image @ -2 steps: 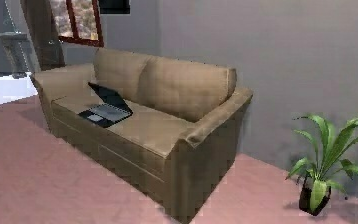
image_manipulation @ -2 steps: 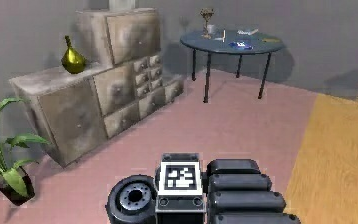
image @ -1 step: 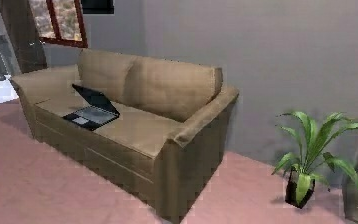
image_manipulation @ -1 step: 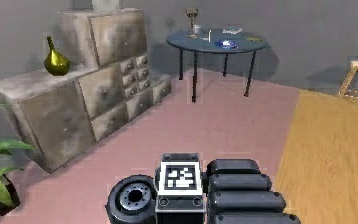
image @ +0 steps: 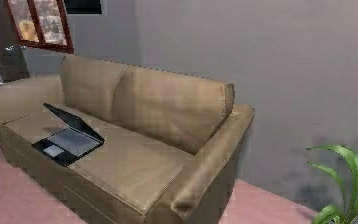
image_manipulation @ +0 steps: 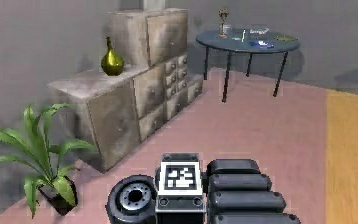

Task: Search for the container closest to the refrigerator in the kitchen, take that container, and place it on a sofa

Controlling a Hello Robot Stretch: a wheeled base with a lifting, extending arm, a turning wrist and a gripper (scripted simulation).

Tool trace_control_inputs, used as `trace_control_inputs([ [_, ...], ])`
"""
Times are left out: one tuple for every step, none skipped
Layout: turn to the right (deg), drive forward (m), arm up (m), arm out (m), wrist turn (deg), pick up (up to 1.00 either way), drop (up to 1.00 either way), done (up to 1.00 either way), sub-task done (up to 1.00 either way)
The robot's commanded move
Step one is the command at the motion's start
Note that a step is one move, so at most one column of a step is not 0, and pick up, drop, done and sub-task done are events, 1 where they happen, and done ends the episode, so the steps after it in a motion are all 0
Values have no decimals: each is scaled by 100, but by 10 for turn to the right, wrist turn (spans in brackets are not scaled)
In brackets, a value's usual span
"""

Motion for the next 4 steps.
trace_control_inputs([
  [-450,0,0,0,0,0,0,0,0],
  [-60,0,0,0,0,0,0,0,0],
  [0,100,0,0,0,0,0,0,0],
  [-30,0,0,0,0,0,0,0,0],
])
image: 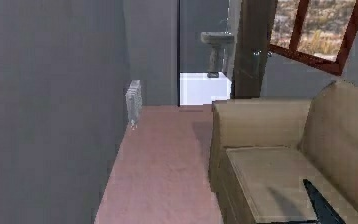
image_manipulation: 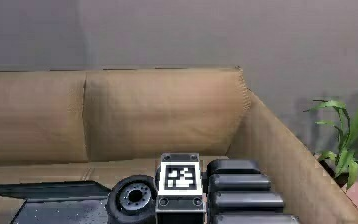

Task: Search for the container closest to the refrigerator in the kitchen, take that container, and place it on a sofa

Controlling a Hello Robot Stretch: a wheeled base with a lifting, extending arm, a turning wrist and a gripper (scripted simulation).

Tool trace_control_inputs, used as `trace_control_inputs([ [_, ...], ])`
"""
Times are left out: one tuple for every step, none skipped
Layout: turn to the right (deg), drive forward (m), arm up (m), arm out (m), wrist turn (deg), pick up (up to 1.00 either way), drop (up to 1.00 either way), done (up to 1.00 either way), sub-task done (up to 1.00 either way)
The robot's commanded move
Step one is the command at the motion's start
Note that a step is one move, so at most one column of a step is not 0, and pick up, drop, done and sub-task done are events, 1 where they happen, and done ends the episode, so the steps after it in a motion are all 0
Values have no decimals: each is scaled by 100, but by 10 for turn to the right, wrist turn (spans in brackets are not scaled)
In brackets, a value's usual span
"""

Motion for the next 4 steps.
trace_control_inputs([
  [0,45,0,0,0,0,0,0,0],
  [-450,0,0,0,0,0,0,0,0],
  [-450,0,0,0,0,0,0,0,0],
  [-60,0,0,0,0,0,0,0,0],
])
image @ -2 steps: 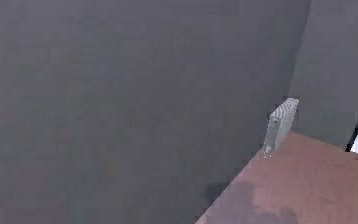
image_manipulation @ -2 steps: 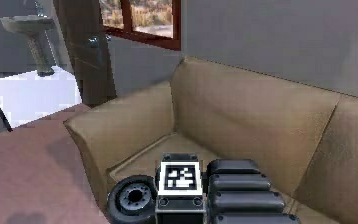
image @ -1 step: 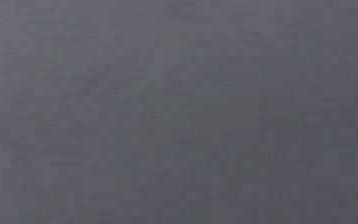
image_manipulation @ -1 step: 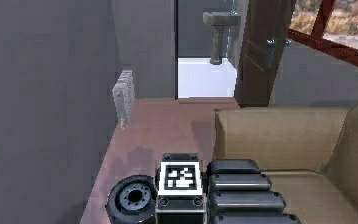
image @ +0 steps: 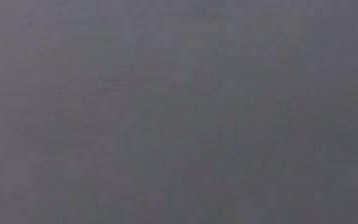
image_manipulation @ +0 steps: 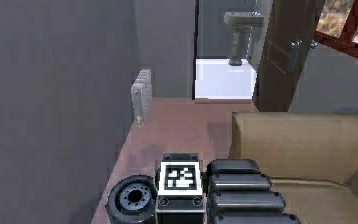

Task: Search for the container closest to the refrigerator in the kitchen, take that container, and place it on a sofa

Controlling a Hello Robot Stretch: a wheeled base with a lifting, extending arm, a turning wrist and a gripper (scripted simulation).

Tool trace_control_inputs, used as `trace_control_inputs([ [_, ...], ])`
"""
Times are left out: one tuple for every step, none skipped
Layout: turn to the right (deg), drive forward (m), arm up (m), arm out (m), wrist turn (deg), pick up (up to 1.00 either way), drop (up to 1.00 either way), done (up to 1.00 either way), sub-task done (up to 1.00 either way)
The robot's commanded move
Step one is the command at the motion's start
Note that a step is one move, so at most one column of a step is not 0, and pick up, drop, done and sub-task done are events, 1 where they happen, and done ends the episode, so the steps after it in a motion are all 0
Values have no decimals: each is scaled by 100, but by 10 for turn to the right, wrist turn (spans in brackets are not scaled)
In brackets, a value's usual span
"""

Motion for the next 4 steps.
trace_control_inputs([
  [450,0,0,0,0,0,0,0,0],
  [390,0,0,0,0,0,0,0,0],
  [0,0,0,44,0,0,0,0,0],
  [0,0,0,0,450,0,0,0,0],
])
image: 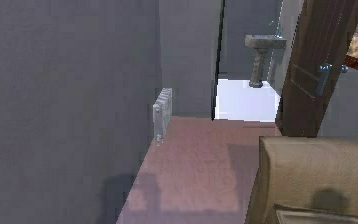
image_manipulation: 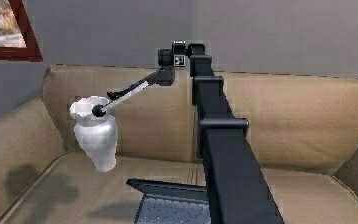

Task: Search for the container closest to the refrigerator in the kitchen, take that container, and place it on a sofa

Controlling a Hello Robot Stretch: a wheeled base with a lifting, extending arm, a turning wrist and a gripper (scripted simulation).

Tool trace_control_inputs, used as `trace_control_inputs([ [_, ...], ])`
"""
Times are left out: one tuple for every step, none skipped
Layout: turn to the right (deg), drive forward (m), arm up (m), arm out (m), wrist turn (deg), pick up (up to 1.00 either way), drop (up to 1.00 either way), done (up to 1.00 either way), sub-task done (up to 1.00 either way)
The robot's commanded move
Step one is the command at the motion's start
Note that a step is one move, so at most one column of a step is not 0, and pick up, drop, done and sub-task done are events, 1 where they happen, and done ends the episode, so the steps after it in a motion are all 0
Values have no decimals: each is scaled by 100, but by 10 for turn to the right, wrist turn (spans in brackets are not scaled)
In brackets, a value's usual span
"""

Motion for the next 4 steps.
trace_control_inputs([
  [0,0,0,0,450,0,0,0,0],
  [0,0,0,0,330,0,0,0,0],
  [0,0,-24,0,0,0,0,0,0],
  [0,0,-32,0,0,0,0,0,0],
])
